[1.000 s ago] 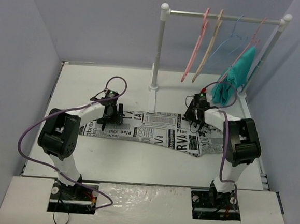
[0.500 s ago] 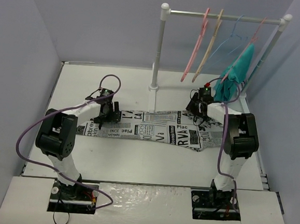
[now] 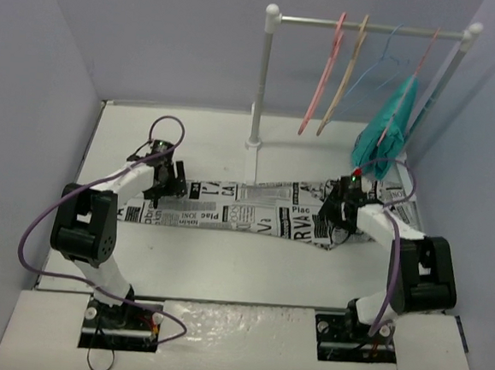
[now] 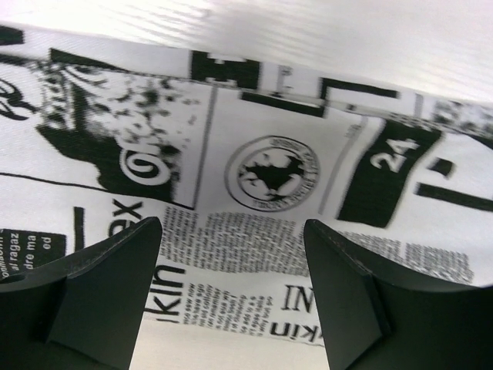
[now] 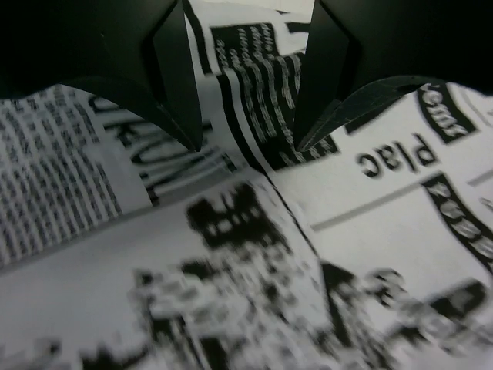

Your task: Place the trousers on the hanger

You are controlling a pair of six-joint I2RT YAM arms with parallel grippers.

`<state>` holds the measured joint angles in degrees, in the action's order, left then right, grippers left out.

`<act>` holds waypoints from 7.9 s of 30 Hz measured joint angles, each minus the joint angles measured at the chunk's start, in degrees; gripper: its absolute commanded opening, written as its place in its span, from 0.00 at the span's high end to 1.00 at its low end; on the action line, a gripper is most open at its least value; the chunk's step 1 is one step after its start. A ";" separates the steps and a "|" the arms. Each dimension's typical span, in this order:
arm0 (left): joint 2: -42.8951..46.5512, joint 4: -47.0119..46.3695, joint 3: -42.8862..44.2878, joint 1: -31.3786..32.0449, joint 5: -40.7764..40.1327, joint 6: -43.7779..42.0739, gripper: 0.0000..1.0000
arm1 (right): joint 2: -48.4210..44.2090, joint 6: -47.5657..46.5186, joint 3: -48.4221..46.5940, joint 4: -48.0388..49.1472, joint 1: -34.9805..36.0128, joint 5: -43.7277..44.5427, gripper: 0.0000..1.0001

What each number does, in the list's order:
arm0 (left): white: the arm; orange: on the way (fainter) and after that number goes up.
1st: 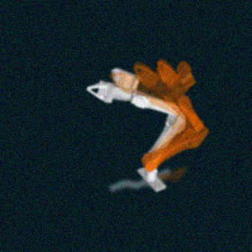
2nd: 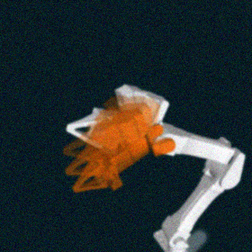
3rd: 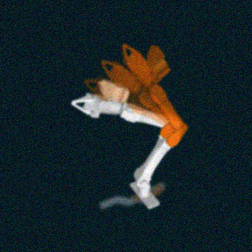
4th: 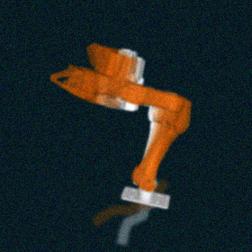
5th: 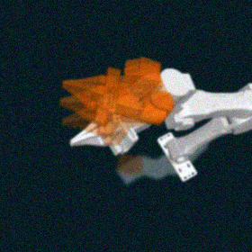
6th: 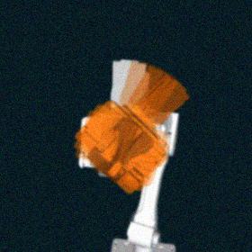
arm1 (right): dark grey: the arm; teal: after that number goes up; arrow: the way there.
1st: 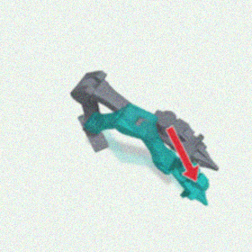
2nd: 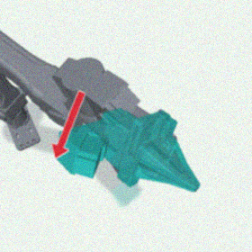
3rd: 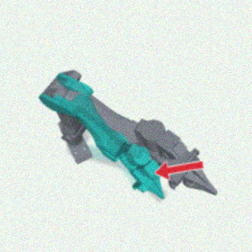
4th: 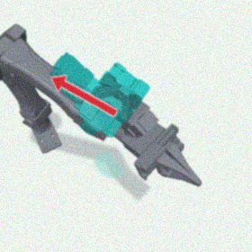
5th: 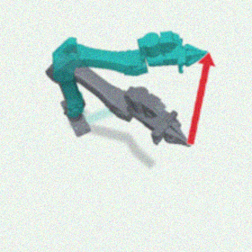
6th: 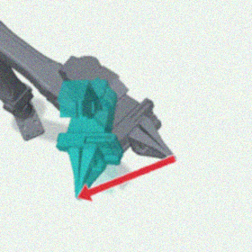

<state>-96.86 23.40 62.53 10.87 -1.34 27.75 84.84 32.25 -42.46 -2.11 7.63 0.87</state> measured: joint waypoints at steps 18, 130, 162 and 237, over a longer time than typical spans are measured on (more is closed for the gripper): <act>-6.25 -0.53 3.77 -12.25 4.55 1.11 0.28 | -8.98 9.73 10.02 -0.74 5.63 -2.05 0.38; -6.67 -12.56 -0.18 -32.39 16.08 5.41 0.69 | 5.56 1.12 -1.68 8.28 -27.96 -1.27 0.20; 1.07 -2.21 -4.74 -33.13 6.10 -1.78 0.15 | -25.13 -4.11 3.70 -10.17 -13.31 -4.06 0.00; 6.36 36.80 57.77 -33.57 21.31 -9.01 1.00 | -26.71 -8.52 -5.60 -15.30 -6.83 -5.33 0.00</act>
<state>-90.50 60.20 120.30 -22.70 19.97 18.74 58.13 23.73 -48.06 -17.41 0.80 -4.46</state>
